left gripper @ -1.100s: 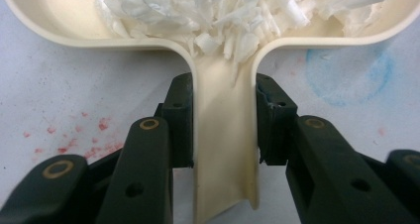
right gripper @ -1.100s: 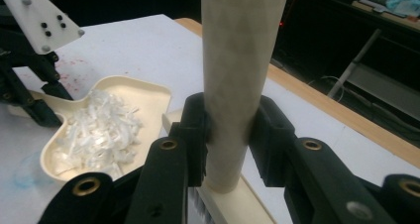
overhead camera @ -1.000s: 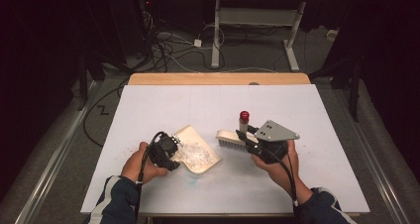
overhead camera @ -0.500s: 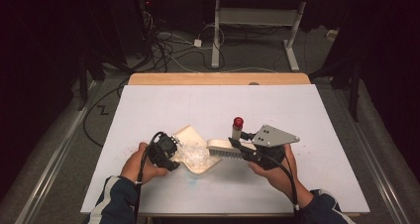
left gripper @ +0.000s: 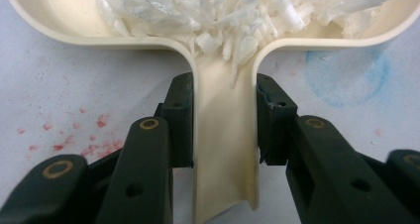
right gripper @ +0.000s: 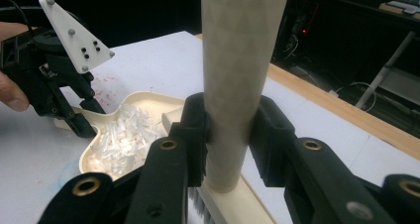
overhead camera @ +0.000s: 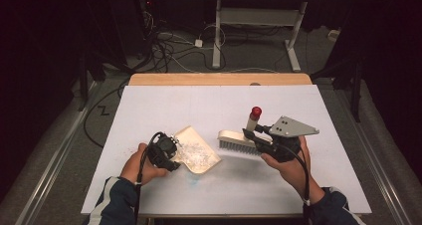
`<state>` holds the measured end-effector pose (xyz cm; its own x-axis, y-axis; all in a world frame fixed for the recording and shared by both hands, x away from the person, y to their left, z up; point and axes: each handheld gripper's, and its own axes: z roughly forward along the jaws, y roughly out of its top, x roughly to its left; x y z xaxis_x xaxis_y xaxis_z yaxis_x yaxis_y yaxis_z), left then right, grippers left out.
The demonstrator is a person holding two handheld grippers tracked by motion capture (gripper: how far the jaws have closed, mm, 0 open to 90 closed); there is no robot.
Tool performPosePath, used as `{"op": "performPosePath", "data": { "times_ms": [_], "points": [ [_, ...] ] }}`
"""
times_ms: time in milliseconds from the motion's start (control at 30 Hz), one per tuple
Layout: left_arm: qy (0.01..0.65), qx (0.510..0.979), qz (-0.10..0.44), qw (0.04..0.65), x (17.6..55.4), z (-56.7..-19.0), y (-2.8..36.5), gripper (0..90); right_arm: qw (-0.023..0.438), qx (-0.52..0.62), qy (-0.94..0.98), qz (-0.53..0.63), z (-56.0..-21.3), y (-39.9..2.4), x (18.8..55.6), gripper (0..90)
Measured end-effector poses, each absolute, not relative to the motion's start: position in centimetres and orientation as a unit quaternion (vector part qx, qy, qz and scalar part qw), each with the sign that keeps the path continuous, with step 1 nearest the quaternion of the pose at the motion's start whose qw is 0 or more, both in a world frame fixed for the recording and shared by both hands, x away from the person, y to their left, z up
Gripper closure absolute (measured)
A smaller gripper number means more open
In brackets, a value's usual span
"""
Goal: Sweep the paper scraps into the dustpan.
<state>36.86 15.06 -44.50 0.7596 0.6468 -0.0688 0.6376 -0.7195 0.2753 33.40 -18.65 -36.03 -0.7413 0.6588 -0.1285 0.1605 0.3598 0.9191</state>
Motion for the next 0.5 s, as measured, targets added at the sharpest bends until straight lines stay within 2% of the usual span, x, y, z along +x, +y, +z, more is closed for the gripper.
{"op": "performPosePath", "data": {
  "times_ms": [133, 433, 500],
  "points": [
    [0.347, 0.927, 0.017, 0.143, 36.9, -44.5, 15.1, 63.2, 0.253, 0.265, 0.787, 0.496, -36.1, -18.9, 33.7, 71.3],
    [0.348, 0.927, 0.020, 0.138, 36.9, -44.5, 14.9, 63.2, 0.303, 0.266, 0.780, 0.480, -38.6, -17.0, 34.2, 71.3],
    [0.349, 0.926, 0.020, 0.140, 36.9, -44.6, 14.9, 63.2, 0.293, 0.252, 0.793, 0.471, -39.0, -16.1, 33.9, 71.3]
  ]
}}
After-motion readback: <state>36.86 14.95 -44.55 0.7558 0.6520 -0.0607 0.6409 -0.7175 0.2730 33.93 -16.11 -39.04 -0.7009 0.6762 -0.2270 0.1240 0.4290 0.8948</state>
